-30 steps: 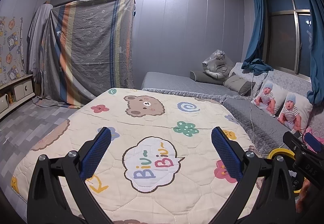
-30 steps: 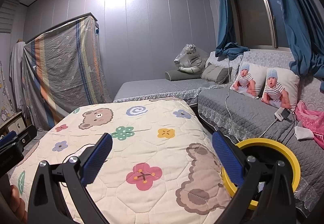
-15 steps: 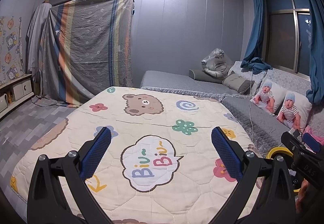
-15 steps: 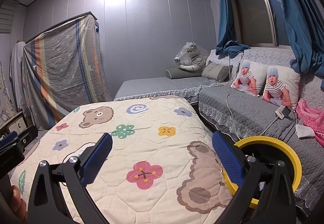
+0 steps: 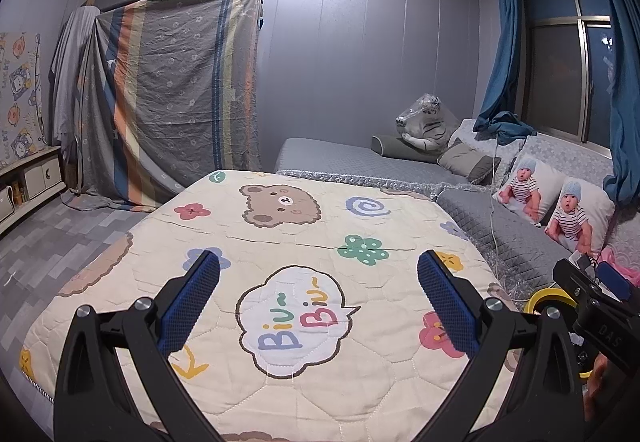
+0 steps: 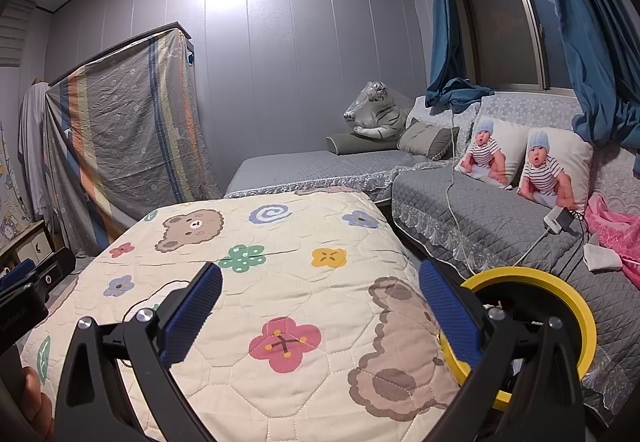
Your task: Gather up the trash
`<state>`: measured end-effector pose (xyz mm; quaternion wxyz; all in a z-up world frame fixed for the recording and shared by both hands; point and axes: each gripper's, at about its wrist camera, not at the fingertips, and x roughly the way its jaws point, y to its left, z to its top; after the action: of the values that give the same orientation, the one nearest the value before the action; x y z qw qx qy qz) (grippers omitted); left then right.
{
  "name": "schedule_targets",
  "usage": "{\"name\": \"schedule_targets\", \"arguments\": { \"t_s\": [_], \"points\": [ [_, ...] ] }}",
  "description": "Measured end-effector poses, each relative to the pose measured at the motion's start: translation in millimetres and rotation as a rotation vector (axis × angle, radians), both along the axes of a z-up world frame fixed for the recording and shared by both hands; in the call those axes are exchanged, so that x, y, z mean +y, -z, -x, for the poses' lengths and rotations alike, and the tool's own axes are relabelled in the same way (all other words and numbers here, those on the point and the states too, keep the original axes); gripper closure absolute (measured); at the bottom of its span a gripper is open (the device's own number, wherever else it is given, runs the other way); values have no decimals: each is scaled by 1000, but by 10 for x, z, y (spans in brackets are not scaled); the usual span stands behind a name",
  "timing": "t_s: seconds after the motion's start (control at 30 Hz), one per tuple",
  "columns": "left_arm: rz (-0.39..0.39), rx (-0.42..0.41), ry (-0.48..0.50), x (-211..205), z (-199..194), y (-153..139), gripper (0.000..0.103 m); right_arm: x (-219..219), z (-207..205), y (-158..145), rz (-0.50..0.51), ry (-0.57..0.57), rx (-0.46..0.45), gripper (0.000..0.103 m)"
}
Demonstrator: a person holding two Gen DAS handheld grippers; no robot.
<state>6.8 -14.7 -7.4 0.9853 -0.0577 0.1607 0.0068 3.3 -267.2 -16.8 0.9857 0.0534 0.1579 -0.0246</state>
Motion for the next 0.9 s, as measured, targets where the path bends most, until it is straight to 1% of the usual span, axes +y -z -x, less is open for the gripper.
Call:
{"name": "schedule_targets", "arguments": {
  "t_s": [0.9],
  "points": [
    [7,17,11,22,-44,7,8,-31,7,54,-11,7,16,8]
  ]
}}
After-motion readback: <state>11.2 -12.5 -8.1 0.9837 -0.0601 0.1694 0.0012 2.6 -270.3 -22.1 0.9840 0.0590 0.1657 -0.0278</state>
